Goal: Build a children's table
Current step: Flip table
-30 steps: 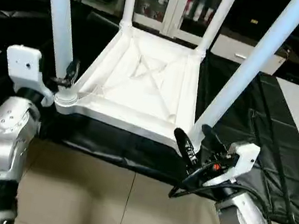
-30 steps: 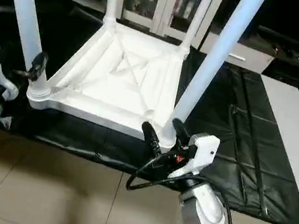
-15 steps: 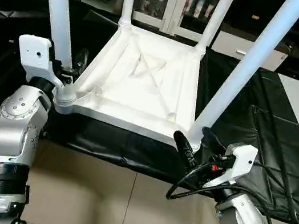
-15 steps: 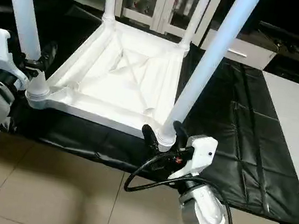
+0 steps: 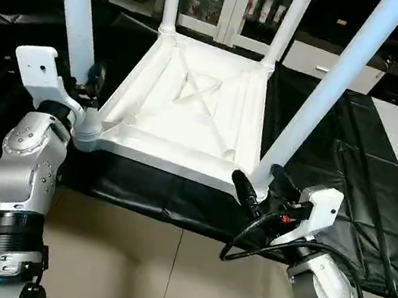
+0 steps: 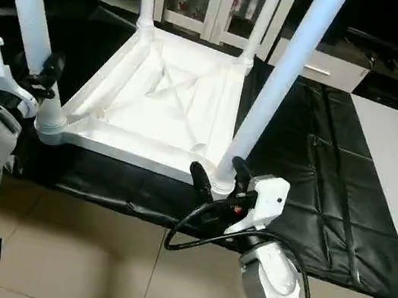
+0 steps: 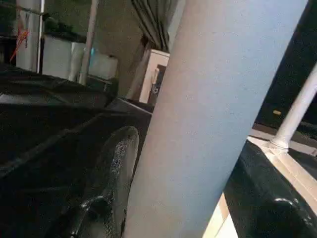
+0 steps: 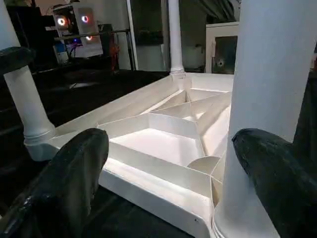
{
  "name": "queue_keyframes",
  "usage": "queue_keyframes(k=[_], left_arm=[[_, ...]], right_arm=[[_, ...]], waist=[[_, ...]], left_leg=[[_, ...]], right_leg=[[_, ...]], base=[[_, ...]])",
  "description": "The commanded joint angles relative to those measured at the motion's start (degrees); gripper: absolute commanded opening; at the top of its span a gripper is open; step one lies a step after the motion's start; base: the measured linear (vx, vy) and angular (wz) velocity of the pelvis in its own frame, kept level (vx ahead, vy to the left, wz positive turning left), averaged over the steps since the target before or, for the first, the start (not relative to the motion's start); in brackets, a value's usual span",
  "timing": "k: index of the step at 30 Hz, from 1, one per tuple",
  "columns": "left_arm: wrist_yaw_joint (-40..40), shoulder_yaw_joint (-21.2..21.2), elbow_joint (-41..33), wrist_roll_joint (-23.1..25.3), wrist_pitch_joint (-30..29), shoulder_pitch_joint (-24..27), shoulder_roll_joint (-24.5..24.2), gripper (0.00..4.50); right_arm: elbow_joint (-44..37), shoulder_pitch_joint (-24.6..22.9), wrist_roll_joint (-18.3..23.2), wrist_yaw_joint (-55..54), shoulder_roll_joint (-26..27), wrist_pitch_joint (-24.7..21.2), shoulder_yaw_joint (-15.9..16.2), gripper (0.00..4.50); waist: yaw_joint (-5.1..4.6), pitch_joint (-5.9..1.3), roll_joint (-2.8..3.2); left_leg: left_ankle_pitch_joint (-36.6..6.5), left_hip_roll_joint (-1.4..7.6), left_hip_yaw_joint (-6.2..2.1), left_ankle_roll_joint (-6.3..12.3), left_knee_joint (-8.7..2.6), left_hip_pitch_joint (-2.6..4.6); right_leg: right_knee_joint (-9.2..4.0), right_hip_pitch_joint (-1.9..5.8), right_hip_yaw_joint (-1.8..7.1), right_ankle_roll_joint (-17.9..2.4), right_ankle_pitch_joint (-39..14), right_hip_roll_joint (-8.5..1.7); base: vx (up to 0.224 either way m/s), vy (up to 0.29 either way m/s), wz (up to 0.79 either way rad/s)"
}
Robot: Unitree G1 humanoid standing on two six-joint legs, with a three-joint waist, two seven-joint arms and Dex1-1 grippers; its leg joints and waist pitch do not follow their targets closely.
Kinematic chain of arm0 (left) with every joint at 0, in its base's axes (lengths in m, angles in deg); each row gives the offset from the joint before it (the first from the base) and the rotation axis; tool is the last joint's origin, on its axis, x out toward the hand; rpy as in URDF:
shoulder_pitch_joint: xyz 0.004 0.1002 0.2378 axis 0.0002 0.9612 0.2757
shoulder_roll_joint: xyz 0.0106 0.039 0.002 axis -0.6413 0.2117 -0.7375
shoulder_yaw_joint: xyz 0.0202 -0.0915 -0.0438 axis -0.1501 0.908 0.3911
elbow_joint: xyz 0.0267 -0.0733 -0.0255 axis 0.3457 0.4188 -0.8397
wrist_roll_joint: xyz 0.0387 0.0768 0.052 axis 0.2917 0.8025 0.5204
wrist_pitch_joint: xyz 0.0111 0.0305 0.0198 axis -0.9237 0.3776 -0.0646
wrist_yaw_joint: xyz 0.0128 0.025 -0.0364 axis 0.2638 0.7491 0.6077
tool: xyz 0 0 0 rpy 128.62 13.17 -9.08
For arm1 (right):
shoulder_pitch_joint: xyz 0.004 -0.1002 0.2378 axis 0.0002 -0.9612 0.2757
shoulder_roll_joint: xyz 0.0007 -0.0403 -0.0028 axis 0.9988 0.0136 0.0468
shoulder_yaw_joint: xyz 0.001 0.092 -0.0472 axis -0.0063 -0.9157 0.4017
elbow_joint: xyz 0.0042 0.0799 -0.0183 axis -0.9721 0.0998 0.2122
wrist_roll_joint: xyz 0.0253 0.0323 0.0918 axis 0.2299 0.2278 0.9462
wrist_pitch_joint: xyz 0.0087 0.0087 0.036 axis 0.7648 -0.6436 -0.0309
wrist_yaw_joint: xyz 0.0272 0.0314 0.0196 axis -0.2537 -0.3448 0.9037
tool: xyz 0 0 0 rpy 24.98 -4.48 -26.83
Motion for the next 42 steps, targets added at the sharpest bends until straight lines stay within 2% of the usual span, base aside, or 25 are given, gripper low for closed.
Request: queue_keyframes(k=[1, 4, 5, 6, 8, 9, 11, 13, 16, 18, 21, 22, 24, 25, 26, 28, 30, 31, 32, 33, 36, 38, 40, 42], left_arm=[[-1.4, 1.0, 0.6, -3.3, -2.1, -1.3, 2.1, 2.41], [-2.5, 2.1, 0.7, -4.7, -2.7, -1.7, 2.9, 2.33], [-3.7, 3.7, 0.6, -7.4, -3.3, -2.4, 4.4, 2.32], [-3.9, 4.0, 0.5, -7.9, -3.5, -2.5, 4.7, 2.31], [-5.2, 5.9, 0.4, -11.4, -4.1, -3.5, 6.7, 2.31], [-6.0, 7.3, 0.4, -13.7, -4.4, -4.3, 8.3, 2.31], [-6.5, 8.4, 0.3, -15.2, -4.7, -5.0, 9.5, 2.31], [-6.9, 9.2, 0.2, -17.2, -4.7, -6.0, 11.0, 2.31], [-7.7, 10.1, 0.1, -19.6, -4.9, -7.2, 12.9, 2.31], [-7.4, 9.5, -0.2, -19.6, -5.7, -7.5, 13.5, 2.29], [-7.3, 9.4, -0.8, -20.3, -6.7, -7.4, 14.3, 2.28], [-7.5, 9.4, -1.2, -20.8, -7.5, -7.3, 15.0, 2.26], [-7.8, 9.3, -1.5, -21.3, -8.3, -7.3, 15.8, 2.26], [-8.1, 9.3, -1.6, -21.9, -8.5, -7.3, 16.3, 2.26], [-8.5, 9.4, -1.5, -22.9, -8.9, -7.4, 17.0, 2.26], [-8.8, 9.4, -1.5, -23.8, -9.1, -7.4, 17.6, 2.26], [-8.8, 9.1, -1.3, -24.1, -9.3, -7.5, 18.1, 2.26], [-8.7, 9.0, -1.3, -24.2, -9.4, -7.5, 18.4, 2.26], [-8.4, 8.8, -1.3, -24.4, -9.8, -7.5, 18.7, 2.26], [-8.4, 8.8, -1.3, -24.4, -9.8, -7.5, 18.7, 2.26], [-7.9, 8.7, -1.5, -24.4, -10.4, -7.5, 19.0, 2.25], [-7.7, 8.7, -1.7, -24.7, -11.0, -7.5, 19.1, 2.25], [-7.5, 8.7, -1.7, -25.1, -11.5, -7.5, 19.1, 2.25], [-7.1, 8.4, -1.6, -25.2, -11.9, -7.4, 19.0, 2.25]], right_arm=[[-0.1, -0.1, -0.1, -0.2, -0.6, 0.6, -0.2, 4.5], [0.0, -0.1, -0.2, -0.2, -0.6, 0.6, -0.2, 4.5], [0.1, 0.1, -0.3, -0.2, -0.5, 0.4, -0.3, 4.5], [0.1, 0.2, -0.3, -0.1, -0.5, 0.4, -0.3, 4.5], [0.3, 0.8, -0.1, -0.2, -0.5, 0.0, -0.6, 4.5], [0.6, 1.7, 0.6, -0.4, -0.4, -0.6, -1.2, 4.5], [0.8, 2.4, 1.1, -0.6, -0.3, -1.2, -1.6, 4.5], [1.1, 3.5, 1.5, -0.5, -0.4, -1.6, -1.8, 4.5], [1.9, 4.9, 1.8, -0.2, -0.7, -2.1, -2.1, 4.5], [2.5, 6.1, 2.4, -0.7, -0.4, -3.1, -2.7, 4.5], [3.1, 7.1, 3.4, -1.7, 0.4, -4.0, -3.5, 4.5], [3.6, 8.4, 5.9, -2.8, 1.8, -5.2, -4.9, 4.5], [4.3, 10.4, 9.7, -3.9, 3.7, -6.8, -6.6, 4.5], [4.6, 11.6, 11.5, -4.2, 4.5, -7.5, -7.2, 4.5], [5.8, 13.4, 12.7, -5.4, 5.4, -8.9, -7.9, 4.5], [7.4, 15.0, 13.2, -7.1, 6.3, -9.8, -8.7, 4.5], [10.2, 17.8, 17.1, -9.6, 8.4, -11.8, -11.1, 4.5], [11.7, 19.4, 19.3, -10.2, 9.4, -12.5, -12.4, 4.5], [13.8, 21.7, 22.5, -10.8, 10.6, -13.9, -14.0, 4.5], [13.8, 21.7, 22.5, -10.8, 10.6, -13.9, -14.0, 4.5], [19.3, 26.8, 24.2, -12.4, 11.7, -13.4, -16.8, 4.5], [23.6, 29.9, 23.4, -13.2, 11.5, -12.5, -18.1, 4.5], [27.5, 32.5, 21.9, -12.5, 10.6, -11.8, -18.0, 4.5], [36.2, 38.0, 18.8, -12.4, 8.6, -9.4, -18.1, 4.5]], waist=[[-0.13, -3.0, 1.68], [0.03, -2.87, 1.62], [-0.01, -2.89, 1.71], [0.04, -2.9, 1.73], [0.11, -3.11, 1.6], [0.17, -3.33, 1.69], [0.23, -3.28, 1.7], [0.3, -3.11, 1.88], [0.32, -3.2, 1.92], [0.31, -3.24, 1.88], [0.41, -3.55, 1.78], [0.4, -3.7, 1.74], [0.27, -3.85, 1.82], [0.17, -3.84, 1.55], [0.21, -3.68, 1.81], [0.38, -3.83, 1.88], [0.4, -3.89, 1.83], [0.28, -3.98, 1.99], [0.31, -4.1, 1.93], [0.31, -4.1, 1.93], [0.1, -4.09, 2.06], [-0.01, -4.13, 2.28], [-0.16, -4.17, 2.11], [-0.11, -4.4, 2.05]], left_leg=[[-6.1, 1.12, 0.24, -3.14, -4.79, 1.07], [-6.9, 1.09, 0.29, -2.75, -4.92, 0.91], [-6.3, 1.09, 0.3, -2.58, -4.85, 0.86], [-6.0, 1.11, 0.31, -2.52, -4.8, 0.88], [-4.1, 1.01, 0.39, -1.9, -4.56, 0.73], [-1.7, 0.89, 0.52, -1.42, -4.23, 0.6], [-1.5, 0.81, 0.64, -0.85, -4.12, 0.36], [-3.4, 0.91, 0.73, -0.78, -4.35, 0.35], [-3.7, 1.08, 0.68, -0.58, -4.37, 0.3], [-3.0, 1.09, 0.7, -0.47, -4.31, 0.27], [0.3, 0.86, 0.77, 0.0, -3.87, 0.18], [1.9, 0.79, 0.76, 0.0, -3.73, 0.1], [2.1, 0.8, 0.82, 0.5, -3.62, 0.23], [2.2, 0.82, 0.85, 0.68, -3.6, 0.17], [1.4, 0.92, 0.88, 0.9, -3.73, 0.2], [2.2, 0.96, 0.92, 0.43, -3.62, 0.29], [2.2, 0.95, 1.04, 0.0, -3.62, 0.35], [2.3, 0.9, 1.05, -0.01, -3.63, 0.25], [2.4, 0.92, 1.06, -0.11, -3.58, 0.24], [2.4, 0.92, 1.06, -0.11, -3.58, 0.24], [2.5, 0.87, 1.1, -0.88, -3.69, 0.04], [2.2, 0.85, 1.22, -1.89, -3.68, 0.15], [2.5, 0.79, 1.19, -2.18, -3.66, -0.05], [3.9, 0.63, 1.39, -2.72, -3.42, -0.03]], right_leg=[[-3.34, 0.86, 1.28, -8.2, 15.3, -2.55], [-3.47, 0.95, 1.38, -8.3, 13.3, -2.68], [-3.45, 0.97, 1.42, -8.4, 13.6, -2.69], [-3.42, 0.93, 1.41, -8.5, 13.8, -2.7], [-3.27, 1.08, 1.43, -8.5, 15.6, -2.62], [-2.96, 0.96, 1.34, -8.7, 18.5, -2.47], [-2.87, 0.84, 1.28, -9.2, 18.9, -2.48], [-3.21, 0.62, 1.29, -9.5, 15.6, -2.66], [-3.27, 0.61, 1.33, -9.2, 14.2, -2.67], [-3.27, 0.59, 1.31, -9.0, 15.1, -2.62], [-2.9, 0.71, 1.27, -8.4, 19.4, -2.44], [-2.69, 0.78, 1.21, -8.2, 21.2, -2.37], [-2.51, 0.49, 1.15, -8.9, 21.4, -2.35], [-2.49, 0.51, 1.15, -9.0, 21.4, -2.35], [-2.59, 0.35, 1.15, -9.4, 19.8, -2.41], [-2.5, 0.33, 1.17, -9.4, 19.9, -2.39], [-2.52, 0.23, 1.15, -9.6, 19.8, -2.4], [-2.36, 0.16, 1.16, -9.6, 20.4, -2.42], [-2.35, 0.24, 1.08, -9.4, 20.6, -2.43], [-2.35, 0.24, 1.08, -9.4, 20.6, -2.43], [-2.36, 0.23, 0.96, -8.1, 20.8, -2.41], [-2.42, 0.1, 0.98, -7.6, 20.5, -2.3], [-2.29, 0.36, 0.96, -7.4, 21.4, -2.28], [-2.11, 0.4, 0.85, -7.4, 23.0, -2.23]], base=[[0.0, 0.0, 0.0], [0.0, 0.0, 0.0], [0.0, 0.0, 0.0], [0.0, 0.0, 0.0], [0.0, 0.0, 0.0], [0.0, 0.0, 0.0], [0.0, 0.0, 0.0], [0.0, 0.0, 0.0], [0.0, 0.0, 0.0], [0.0, 0.0, 0.0], [0.0, 0.0, 0.0], [0.0, 0.0, 0.0], [0.0, 0.0, 0.0], [0.0, 0.0, 0.0], [0.0, 0.0, 0.0], [0.0, 0.0, 0.0], [0.0, 0.0, 0.0], [0.0, 0.0, 0.0], [0.0, 0.0, 0.0], [0.0, 0.0, 0.0], [0.0, 0.0, 0.0], [0.0, 0.0, 0.0], [0.0, 0.0, 0.0], [0.0, 0.0, 0.0]])
